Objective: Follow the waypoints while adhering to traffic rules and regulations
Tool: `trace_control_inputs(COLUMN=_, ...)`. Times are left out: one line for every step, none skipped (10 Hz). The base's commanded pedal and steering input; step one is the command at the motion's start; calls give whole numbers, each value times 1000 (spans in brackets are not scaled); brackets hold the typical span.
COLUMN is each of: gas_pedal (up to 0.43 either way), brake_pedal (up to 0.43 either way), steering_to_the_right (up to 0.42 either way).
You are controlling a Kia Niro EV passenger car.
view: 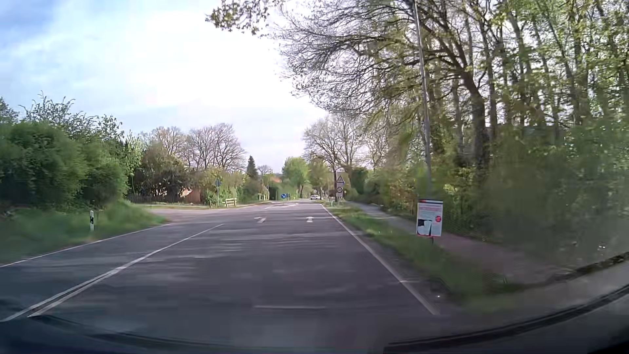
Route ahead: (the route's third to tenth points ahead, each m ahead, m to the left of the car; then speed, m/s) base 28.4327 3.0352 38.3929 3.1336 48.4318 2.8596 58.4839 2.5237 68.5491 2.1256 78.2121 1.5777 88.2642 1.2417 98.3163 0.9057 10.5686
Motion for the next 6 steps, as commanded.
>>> trace_control_inputs(gas_pedal=67, brake_pedal=0, steering_to_the_right=0)
trace_control_inputs(gas_pedal=59, brake_pedal=0, steering_to_the_right=0)
trace_control_inputs(gas_pedal=59, brake_pedal=0, steering_to_the_right=0)
trace_control_inputs(gas_pedal=47, brake_pedal=0, steering_to_the_right=0)
trace_control_inputs(gas_pedal=39, brake_pedal=0, steering_to_the_right=-2)
trace_control_inputs(gas_pedal=39, brake_pedal=0, steering_to_the_right=-5)
